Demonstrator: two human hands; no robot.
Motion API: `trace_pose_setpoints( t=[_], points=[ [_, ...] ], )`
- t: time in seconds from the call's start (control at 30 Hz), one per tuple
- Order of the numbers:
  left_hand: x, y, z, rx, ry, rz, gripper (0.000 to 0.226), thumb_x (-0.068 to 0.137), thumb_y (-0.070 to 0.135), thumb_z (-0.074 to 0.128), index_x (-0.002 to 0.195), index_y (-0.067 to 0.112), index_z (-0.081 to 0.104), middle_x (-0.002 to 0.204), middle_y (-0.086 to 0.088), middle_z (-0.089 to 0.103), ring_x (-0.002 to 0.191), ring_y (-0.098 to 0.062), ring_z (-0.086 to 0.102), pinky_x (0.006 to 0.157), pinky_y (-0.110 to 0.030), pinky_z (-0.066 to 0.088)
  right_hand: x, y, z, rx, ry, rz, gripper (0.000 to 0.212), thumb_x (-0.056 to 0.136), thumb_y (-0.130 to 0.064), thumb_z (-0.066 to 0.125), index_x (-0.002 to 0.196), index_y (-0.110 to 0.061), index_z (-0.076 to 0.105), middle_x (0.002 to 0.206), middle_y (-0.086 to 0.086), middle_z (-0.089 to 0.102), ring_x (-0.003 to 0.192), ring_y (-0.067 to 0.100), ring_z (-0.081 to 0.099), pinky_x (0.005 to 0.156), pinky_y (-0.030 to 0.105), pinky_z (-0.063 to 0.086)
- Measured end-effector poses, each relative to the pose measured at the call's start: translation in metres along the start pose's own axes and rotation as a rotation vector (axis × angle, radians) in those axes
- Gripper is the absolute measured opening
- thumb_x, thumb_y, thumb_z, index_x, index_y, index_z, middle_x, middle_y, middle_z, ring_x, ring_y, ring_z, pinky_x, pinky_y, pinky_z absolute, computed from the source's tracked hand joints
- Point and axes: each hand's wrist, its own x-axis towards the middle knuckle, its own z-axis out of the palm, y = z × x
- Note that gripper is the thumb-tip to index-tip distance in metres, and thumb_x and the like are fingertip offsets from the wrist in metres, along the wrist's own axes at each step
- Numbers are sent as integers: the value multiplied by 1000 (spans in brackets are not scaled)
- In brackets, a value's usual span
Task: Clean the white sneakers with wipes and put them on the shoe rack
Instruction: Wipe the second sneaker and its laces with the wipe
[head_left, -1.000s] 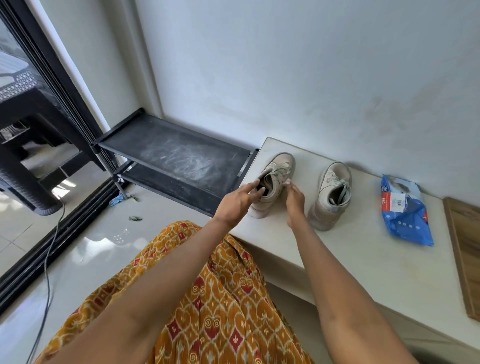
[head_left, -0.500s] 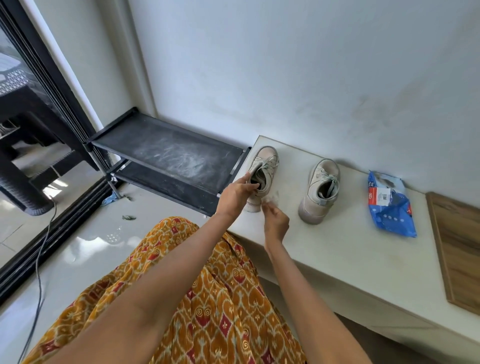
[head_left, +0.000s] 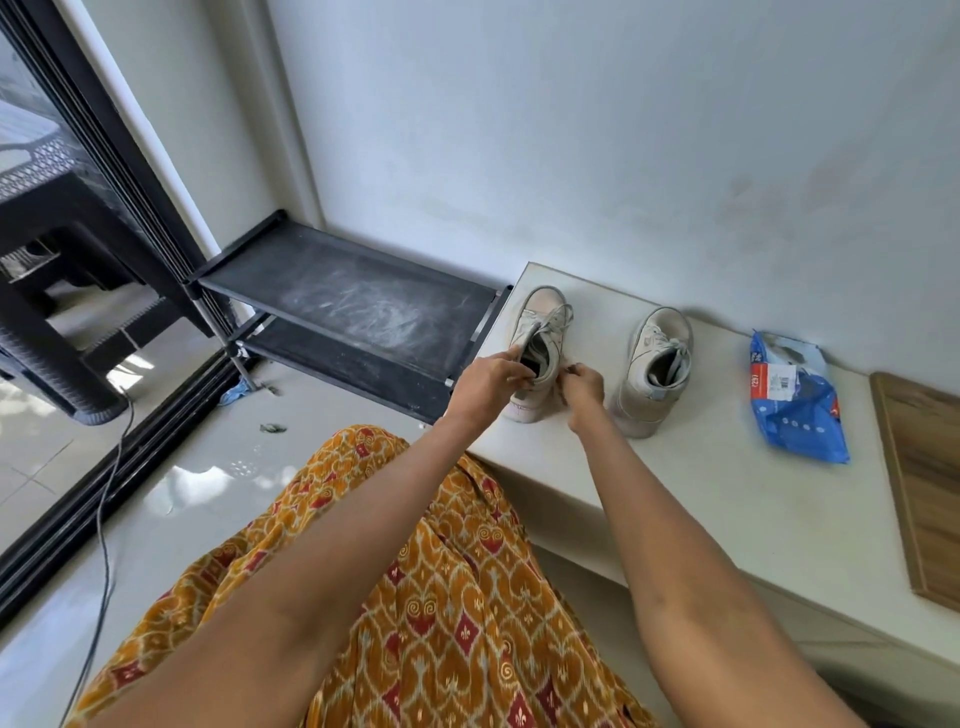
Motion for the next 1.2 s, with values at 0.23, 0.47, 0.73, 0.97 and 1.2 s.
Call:
trace_pose_setpoints(
  t=[0.23,0.47,0.73,0.97,1.2],
  points=[
    [1,0,4,57,22,32,20,85,16,66,103,14,74,122,-7,65,102,-29,65,81,-41,55,-31,35,-14,-166,41,-77,20,86,-26,64,80,-8,70,71,7,62,65,18,47,59,28,33],
    [4,4,3,94,4,-31,20,86,17,65,105,17,73,121,-5,66,102,-27,65,83,-40,54,-80,51,1,-162,148,-133,15,86,-17,64,91,-5,73,91,12,72,74,20,58,62,25,38],
    [-11,18,9,-46,38,-66,18,84,15,66,100,13,74,113,-7,69,97,-24,66,81,-35,52,-100,41,-28,137,-27,-304,8,86,-19,66,86,-12,69,69,-3,63,64,9,50,55,17,38],
    [-24,23,4,-737,178,-456,34,91,32,59,115,10,56,92,-9,70,73,-13,67,73,-33,56,-103,7,-28,132,-117,-434,17,82,-14,71,98,-12,69,83,-3,67,72,2,58,60,10,44],
    [-28,2,-9,-803,-100,-457,22,87,17,67,93,-3,66,64,-6,58,48,-11,52,47,-19,46,-101,11,-17,-178,-31,-601,20,89,-10,57,104,-12,70,101,7,66,95,21,60,75,22,45]
  ],
)
